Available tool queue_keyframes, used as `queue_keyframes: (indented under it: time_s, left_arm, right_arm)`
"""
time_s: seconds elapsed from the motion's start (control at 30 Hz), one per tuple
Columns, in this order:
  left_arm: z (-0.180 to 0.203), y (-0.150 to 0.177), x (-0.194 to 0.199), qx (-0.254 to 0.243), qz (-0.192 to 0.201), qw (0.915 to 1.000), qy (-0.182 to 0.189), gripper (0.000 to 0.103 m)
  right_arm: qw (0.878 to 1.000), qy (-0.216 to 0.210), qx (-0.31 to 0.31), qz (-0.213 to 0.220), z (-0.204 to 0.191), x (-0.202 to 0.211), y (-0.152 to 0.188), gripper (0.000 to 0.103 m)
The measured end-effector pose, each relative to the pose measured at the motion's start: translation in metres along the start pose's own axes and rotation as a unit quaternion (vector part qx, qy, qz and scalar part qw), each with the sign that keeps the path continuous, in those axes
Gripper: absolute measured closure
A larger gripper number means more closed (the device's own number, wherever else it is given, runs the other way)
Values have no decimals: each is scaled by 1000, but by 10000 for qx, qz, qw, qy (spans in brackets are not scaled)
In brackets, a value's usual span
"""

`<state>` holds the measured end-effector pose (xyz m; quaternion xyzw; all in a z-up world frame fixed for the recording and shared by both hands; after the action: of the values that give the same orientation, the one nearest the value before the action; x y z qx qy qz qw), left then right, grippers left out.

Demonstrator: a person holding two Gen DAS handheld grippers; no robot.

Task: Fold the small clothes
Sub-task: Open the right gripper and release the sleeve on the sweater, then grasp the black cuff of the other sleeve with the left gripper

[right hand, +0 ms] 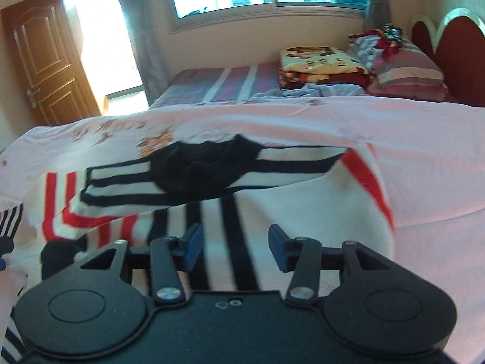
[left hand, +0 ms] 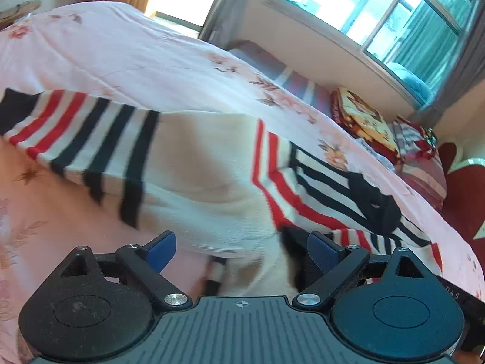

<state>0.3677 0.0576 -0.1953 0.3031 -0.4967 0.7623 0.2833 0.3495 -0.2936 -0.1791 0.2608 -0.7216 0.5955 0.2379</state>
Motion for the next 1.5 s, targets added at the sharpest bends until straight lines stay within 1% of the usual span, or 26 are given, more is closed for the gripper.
queue_keyframes:
  time_s: [0.07,0.17,0.3,0.4,0.47,0.53,0.6,0.63,0.67,0.7,0.73,0.77,0.8,0.83,0.9,0.93,0.97,1.07,1.1,1.13,1.17,1.2,1.27,1.33,1.4,1.5]
  left_arm:
    - [-31,-4,5,331,8,9994,-138,10]
    - [-78,-10,11,866,130,9957,-317,10]
    - [-139,-24,11,1597,417,9850,-497,10]
    - [-176,-36,-2,2156,548,9740,-423,12]
    - [-194,-44,-16,2411,538,9686,-290,27]
    - [-204,-53,-28,2549,614,9649,-121,30]
    - [-207,-63,-40,2605,656,9632,-34,37]
    - [-209,-67,-46,2652,666,9619,-9,48]
    - [-211,-69,-52,2719,642,9602,23,66]
    - [-216,-70,-61,2814,605,9577,6,74]
    - [-218,-71,-66,2888,596,9555,-26,89]
    - [-219,-72,-69,2953,582,9536,-45,93]
    - [-219,-74,-71,2984,602,9526,-19,93]
    - [-215,-75,-70,2917,643,9543,-21,93]
    - [-200,-80,-63,2559,814,9633,20,93]
    - [-189,-85,-58,2355,927,9674,86,93]
    - [-176,-90,-51,2134,1055,9711,177,93]
    - [-114,-107,-20,1285,1390,9795,689,93]
    - [-89,-110,-9,922,1466,9806,913,93]
    - [-63,-112,-3,574,1486,9807,1138,93]
    - [-35,-111,1,238,1452,9795,1377,93]
    - [-4,-107,3,-76,1357,9772,1633,93]
    - [50,-93,-4,-515,1042,9708,2097,93]
    - [103,-65,-17,-959,666,9636,2406,93]
    - [150,-32,-38,-1384,98,9568,2554,93]
    - [196,13,-63,-1914,-489,9513,2365,93]
  right_arm:
    - [9997,-176,164,-60,-27,-6,4,56]
    - [9985,-455,260,-134,-60,-12,7,56]
    - [9968,-632,456,-149,-96,-18,10,53]
    - [9958,-696,562,-190,-114,-25,11,52]
    - [9955,-704,586,-223,-125,-29,13,52]
    - [9956,-674,601,-232,-131,-33,14,52]
    - [9959,-611,623,-257,-135,-38,14,52]
    - [9960,-582,630,-263,-136,-41,13,52]
    - [9961,-547,635,-263,-137,-43,12,52]
    - [9963,-508,639,-259,-138,-45,12,52]
    - [9965,-479,632,-259,-138,-46,11,52]
    - [9967,-455,619,-266,-138,-48,11,52]
    - [9968,-431,613,-271,-139,-50,11,52]
    - [9969,-406,618,-267,-139,-50,11,52]
    - [9969,-311,687,-244,-141,-52,13,52]
    - [9963,-216,777,-312,-142,-56,16,51]
    - [9951,-133,853,-487,-142,-63,21,51]
    - [9923,-98,1164,-420,-145,-67,29,50]
    - [9931,-156,1057,-476,-143,-66,25,49]
    - [9951,-331,805,-472,-138,-62,21,52]
    - [9967,-479,516,-399,-130,-55,16,52]
    - [9977,-531,287,-311,-122,-47,12,51]
    - [9986,-500,73,-119,-106,-29,6,51]
    - [9994,-350,-21,-2,-88,-12,2,47]
    - [9998,-133,-121,73,-62,5,2,46]
    - [9989,261,-384,105,-19,27,10,46]
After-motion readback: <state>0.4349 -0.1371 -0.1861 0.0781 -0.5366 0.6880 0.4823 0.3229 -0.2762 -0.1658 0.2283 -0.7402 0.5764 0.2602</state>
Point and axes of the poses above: each gripper's, at about its wrist camera, not at the fingertips, and x roughly against the way its jaws point, z to its right, y to its underside, the point moved 3 cm from there along -x, roughly the way its jaws point, and after that the axes turned 5 degrees about -y, right-handed, at the moved point
